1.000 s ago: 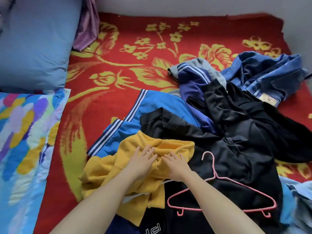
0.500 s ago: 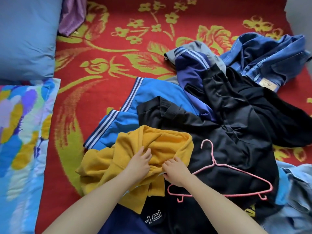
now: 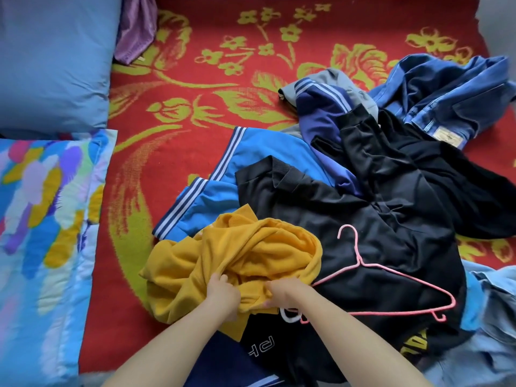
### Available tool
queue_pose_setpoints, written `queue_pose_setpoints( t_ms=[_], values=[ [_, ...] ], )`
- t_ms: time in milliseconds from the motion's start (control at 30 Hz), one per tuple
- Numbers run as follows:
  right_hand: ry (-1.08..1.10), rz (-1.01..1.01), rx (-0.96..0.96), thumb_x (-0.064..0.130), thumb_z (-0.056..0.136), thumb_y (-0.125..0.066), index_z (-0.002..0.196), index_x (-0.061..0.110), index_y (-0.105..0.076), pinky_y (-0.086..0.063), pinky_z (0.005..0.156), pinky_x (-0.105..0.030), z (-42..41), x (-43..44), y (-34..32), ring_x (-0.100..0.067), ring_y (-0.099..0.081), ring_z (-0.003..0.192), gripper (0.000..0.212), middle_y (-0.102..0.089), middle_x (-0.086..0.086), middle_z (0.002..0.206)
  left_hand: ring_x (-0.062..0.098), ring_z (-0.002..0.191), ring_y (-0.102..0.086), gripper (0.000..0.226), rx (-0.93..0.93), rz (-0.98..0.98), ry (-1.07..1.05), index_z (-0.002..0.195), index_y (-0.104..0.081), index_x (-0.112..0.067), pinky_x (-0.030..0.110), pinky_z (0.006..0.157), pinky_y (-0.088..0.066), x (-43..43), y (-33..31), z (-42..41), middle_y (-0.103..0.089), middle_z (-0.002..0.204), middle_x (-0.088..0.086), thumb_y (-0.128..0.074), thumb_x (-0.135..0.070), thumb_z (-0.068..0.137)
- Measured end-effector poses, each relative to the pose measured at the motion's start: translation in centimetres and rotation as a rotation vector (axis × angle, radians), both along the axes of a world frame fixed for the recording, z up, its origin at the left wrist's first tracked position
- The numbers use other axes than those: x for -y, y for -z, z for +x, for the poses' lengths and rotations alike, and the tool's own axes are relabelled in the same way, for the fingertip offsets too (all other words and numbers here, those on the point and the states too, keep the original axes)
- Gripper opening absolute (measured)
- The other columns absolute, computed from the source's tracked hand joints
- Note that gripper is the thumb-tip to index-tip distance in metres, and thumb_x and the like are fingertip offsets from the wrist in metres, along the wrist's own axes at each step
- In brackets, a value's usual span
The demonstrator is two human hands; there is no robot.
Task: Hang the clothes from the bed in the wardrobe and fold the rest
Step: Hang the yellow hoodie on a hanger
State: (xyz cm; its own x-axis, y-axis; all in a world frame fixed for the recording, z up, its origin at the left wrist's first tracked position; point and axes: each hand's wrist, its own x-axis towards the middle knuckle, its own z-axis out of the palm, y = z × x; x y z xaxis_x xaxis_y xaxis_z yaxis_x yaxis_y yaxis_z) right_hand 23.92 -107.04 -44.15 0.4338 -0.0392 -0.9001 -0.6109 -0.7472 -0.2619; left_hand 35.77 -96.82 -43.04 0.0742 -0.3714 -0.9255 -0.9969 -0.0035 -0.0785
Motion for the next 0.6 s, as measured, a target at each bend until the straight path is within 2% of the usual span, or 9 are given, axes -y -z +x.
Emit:
queue_pose_setpoints(
  t_ms=[67,133,200,300,367,433,467,533,600],
  values=[
    [-0.004,0.038,-0.033,0.042,0.093,-0.049,0.110,0.006,-0.058,-0.039,0.070,-0.034,0.6,-0.4,-1.3,-0.024,-0.052,0.080,0.041,-0.056,-0.005,0.092,0.028,0.132,-0.033,0.036,0.004,-0.048,0.014,0.124,-0.054,-0.017,0.043,0.110,-0.016,-0.6,-1.2,0.1,-0.052,0.132,0.005,-0.052,-0.032,0.092],
    [0.025,0.037,0.013,0.040,0.092,-0.052,0.101,0.007,-0.059,-0.038,0.067,-0.032,0.2,-0.2,-3.4,-0.023,-0.049,0.077,0.036,-0.053,-0.003,0.084,0.026,0.122,-0.041,0.022,0.014,-0.165,-0.006,0.111,-0.060,-0.019,0.044,0.108,-0.019,-1.4,-3.3,0.5,-0.059,0.120,0.003,-0.054,-0.025,0.091],
    [0.089,-0.039,0.165,0.039,0.089,-0.056,0.091,0.012,-0.055,-0.035,0.060,-0.029,-0.3,0.7,-5.8,-0.020,-0.047,0.076,0.027,-0.048,0.002,0.075,0.024,0.115,-0.043,0.008,0.016,-0.325,-0.052,0.095,-0.057,-0.022,0.045,0.106,-0.020,-1.8,-5.8,1.6,-0.063,0.108,0.001,-0.056,-0.020,0.087],
    [0.240,-0.221,0.504,0.040,0.084,-0.061,0.080,0.017,-0.051,-0.037,0.060,-0.030,-1.0,2.7,-10.3,-0.019,-0.049,0.081,0.025,-0.053,0.003,0.080,0.020,0.103,-0.050,0.023,0.087,-0.656,-0.083,0.080,-0.048,-0.022,0.040,0.094,-0.030,-1.2,-10.9,2.9,-0.064,0.088,0.001,-0.063,-0.005,0.075],
    [0.218,-0.375,0.703,0.042,0.081,-0.063,0.079,0.017,-0.053,-0.034,0.069,-0.032,-1.0,4.4,-14.8,-0.020,-0.050,0.096,0.027,-0.060,0.001,0.091,0.020,0.075,-0.061,0.035,0.105,-0.941,-0.053,0.062,-0.053,-0.017,0.038,0.075,-0.045,-0.4,-15.8,3.4,-0.060,0.060,0.000,-0.081,0.000,0.049],
    [0.181,-0.453,0.874,0.036,0.079,-0.069,0.080,0.011,-0.054,-0.032,0.075,-0.032,-1.1,5.7,-20.6,-0.022,-0.048,0.105,0.029,-0.061,-0.004,0.095,0.021,0.059,-0.062,0.043,0.146,-1.167,0.003,0.051,-0.054,-0.017,0.036,0.061,-0.049,-0.2,-21.0,3.5,-0.056,0.047,-0.002,-0.085,0.002,0.028],
    [0.188,-0.437,0.953,0.030,0.077,-0.072,0.081,0.005,-0.056,-0.036,0.078,-0.033,-1.1,6.3,-23.3,-0.023,-0.050,0.105,0.030,-0.062,-0.008,0.095,0.022,0.060,-0.063,0.041,0.170,-1.262,0.018,0.052,-0.056,-0.016,0.036,0.061,-0.049,0.0,-23.2,3.7,-0.058,0.048,-0.002,-0.084,0.003,0.030],
    [0.227,-0.366,1.076,0.020,0.076,-0.075,0.082,-0.002,-0.059,-0.044,0.077,-0.036,-1.5,6.6,-29.1,-0.026,-0.055,0.093,0.028,-0.062,-0.012,0.089,0.024,0.062,-0.064,0.028,0.234,-1.475,0.054,0.057,-0.059,-0.015,0.036,0.068,-0.042,0.2,-28.0,3.8,-0.060,0.053,0.000,-0.076,0.005,0.048],
    [0.266,-0.308,1.171,0.017,0.076,-0.076,0.071,0.007,-0.054,-0.037,0.061,-0.023,-2.4,6.4,-34.3,-0.016,-0.046,0.067,0.026,-0.052,-0.002,0.073,0.025,0.063,-0.063,0.014,0.302,-1.687,0.105,0.060,-0.060,-0.014,0.037,0.070,-0.030,-0.1,-32.4,3.9,-0.060,0.055,0.002,-0.067,-0.002,0.061]
  ],
)
